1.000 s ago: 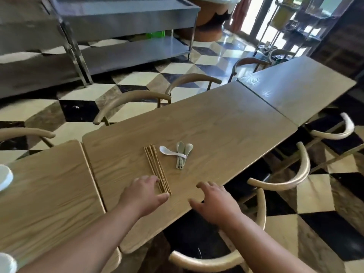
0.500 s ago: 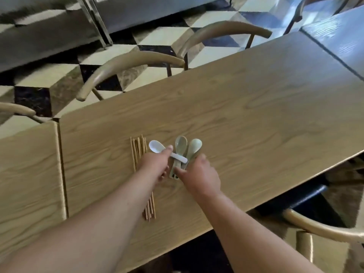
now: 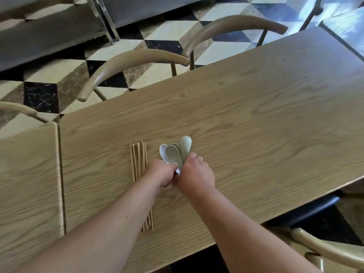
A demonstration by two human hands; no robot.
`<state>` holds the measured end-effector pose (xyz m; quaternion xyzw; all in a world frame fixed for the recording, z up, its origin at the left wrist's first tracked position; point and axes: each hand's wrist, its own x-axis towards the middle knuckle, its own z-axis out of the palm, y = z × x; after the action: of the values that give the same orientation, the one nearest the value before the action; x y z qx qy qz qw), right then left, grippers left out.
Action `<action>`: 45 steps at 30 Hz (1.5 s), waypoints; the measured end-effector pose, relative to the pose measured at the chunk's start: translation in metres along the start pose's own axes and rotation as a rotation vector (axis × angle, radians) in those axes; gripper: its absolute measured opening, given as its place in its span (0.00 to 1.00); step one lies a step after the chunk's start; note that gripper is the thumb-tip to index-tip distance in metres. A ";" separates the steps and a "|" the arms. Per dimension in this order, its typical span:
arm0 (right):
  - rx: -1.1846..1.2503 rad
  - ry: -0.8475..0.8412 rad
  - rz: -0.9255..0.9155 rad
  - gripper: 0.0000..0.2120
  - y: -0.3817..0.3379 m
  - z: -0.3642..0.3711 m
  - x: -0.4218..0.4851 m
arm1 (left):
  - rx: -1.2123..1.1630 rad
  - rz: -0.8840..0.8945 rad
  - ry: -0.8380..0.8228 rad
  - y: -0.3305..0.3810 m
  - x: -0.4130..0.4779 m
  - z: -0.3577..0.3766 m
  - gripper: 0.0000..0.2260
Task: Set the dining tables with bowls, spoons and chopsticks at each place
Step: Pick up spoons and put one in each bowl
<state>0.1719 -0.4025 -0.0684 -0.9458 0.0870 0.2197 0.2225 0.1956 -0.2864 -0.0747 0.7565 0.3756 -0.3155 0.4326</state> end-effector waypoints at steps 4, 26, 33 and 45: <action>-0.101 -0.048 -0.043 0.14 -0.002 -0.001 0.006 | -0.158 -0.019 -0.021 -0.002 -0.007 -0.003 0.08; 0.099 -0.180 -0.370 0.07 -0.181 0.045 -0.151 | -0.959 0.048 -0.129 -0.141 -0.113 -0.181 0.11; -0.091 -0.262 -0.565 0.15 -0.353 0.155 -0.287 | -1.055 0.067 0.012 -0.311 -0.145 -0.364 0.11; -0.024 -0.254 -0.544 0.12 -0.491 0.272 -0.406 | -0.953 0.051 -0.030 -0.465 -0.174 -0.536 0.11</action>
<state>-0.1627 0.1842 0.0847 -0.9020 -0.2010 0.2695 0.2710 -0.2039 0.2995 0.0990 0.4782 0.4533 -0.1084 0.7444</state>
